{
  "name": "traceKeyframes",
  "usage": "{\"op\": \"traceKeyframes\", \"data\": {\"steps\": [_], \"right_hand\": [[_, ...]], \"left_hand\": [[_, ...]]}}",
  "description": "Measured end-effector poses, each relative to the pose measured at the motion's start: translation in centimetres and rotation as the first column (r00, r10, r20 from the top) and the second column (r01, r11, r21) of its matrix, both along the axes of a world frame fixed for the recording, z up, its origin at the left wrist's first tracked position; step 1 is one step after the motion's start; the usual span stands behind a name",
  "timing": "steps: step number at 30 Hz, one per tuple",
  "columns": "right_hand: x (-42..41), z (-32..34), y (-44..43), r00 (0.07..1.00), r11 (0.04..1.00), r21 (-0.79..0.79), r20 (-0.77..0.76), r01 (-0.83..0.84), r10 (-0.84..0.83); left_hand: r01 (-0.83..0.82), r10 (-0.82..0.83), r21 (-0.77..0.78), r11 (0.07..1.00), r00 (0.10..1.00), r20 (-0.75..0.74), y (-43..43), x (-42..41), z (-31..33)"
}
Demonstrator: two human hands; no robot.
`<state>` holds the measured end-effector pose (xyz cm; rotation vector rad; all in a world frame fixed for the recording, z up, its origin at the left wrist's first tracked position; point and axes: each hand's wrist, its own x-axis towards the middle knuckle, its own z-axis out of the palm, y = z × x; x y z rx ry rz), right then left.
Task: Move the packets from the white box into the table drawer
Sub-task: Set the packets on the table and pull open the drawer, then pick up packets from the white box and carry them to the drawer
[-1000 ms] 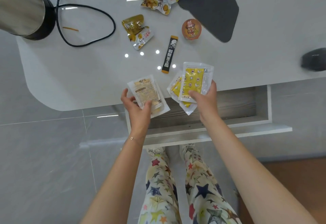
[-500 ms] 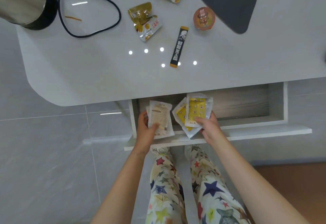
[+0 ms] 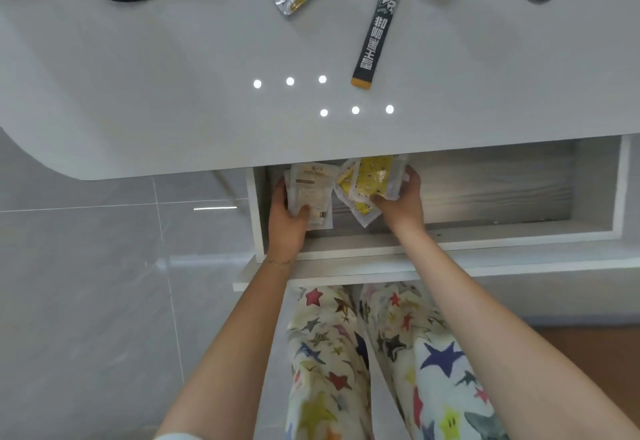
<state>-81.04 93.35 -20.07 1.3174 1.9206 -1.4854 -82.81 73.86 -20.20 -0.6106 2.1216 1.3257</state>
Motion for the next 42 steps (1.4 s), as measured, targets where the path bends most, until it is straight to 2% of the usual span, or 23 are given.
{"op": "traceKeyframes", "data": {"steps": [2, 5, 9, 13, 15, 19, 23, 27, 33, 38, 42], "right_hand": [[0.1, 2.1, -0.1, 0.984, 0.976, 0.138, -0.034, -0.169, 0.175], [-0.2, 7.0, -0.4, 0.904, 0.879, 0.228, 0.008, -0.418, 0.428], [-0.6, 16.1, -1.2, 0.632, 0.556, 0.353, 0.153, -0.753, 0.760], [-1.7, 25.5, -2.6, 0.390, 0.266, 0.423, 0.238, -0.866, 0.890], [-2.3, 30.3, -3.8, 0.306, 0.160, 0.486, 0.238, -0.859, 0.922], [-3.1, 38.0, -6.6, 0.172, 0.025, 0.550, 0.217, -0.835, 0.961], [-3.6, 44.8, -11.7, 0.016, -0.109, 0.600, 0.199, -0.792, 0.980], [-2.1, 48.9, -18.5, -0.154, -0.249, 0.619, 0.203, -0.745, 0.967], [2.6, 52.6, -30.8, -0.399, -0.431, 0.647, 0.207, -0.630, 0.893], [6.9, 54.0, -41.6, -0.550, -0.517, 0.670, 0.189, -0.533, 0.813], [9.3, 54.7, -49.4, -0.647, -0.563, 0.686, 0.175, -0.460, 0.742]], "left_hand": [[0.103, -0.106, -0.042, 0.994, 0.990, -0.090, 0.0, 0.3, 1.9], [0.202, -0.219, -0.127, 0.971, 0.965, -0.141, 0.5, 0.8, 7.5], [0.291, -0.378, -0.369, 0.883, 0.906, -0.190, 0.6, 1.2, 16.7], [0.264, -0.437, -0.534, 0.803, 0.871, -0.226, -0.8, 1.2, 25.2], [0.207, -0.385, -0.548, 0.810, 0.894, -0.231, -2.2, 1.6, 29.3], [0.067, -0.224, -0.521, 0.851, 0.944, -0.244, -5.3, 3.4, 36.1], [-0.093, -0.084, -0.565, 0.820, 0.957, -0.279, -10.2, 6.4, 42.4], [-0.235, 0.065, -0.597, 0.767, 0.954, -0.292, -16.5, 10.5, 46.8], [-0.437, 0.284, -0.591, 0.678, 0.897, -0.338, -26.7, 19.7, 50.6], [-0.555, 0.445, -0.611, 0.564, 0.828, -0.341, -34.2, 27.6, 51.7], [-0.665, 0.604, -0.579, 0.471, 0.722, -0.338, -38.6, 32.0, 52.6]]}}
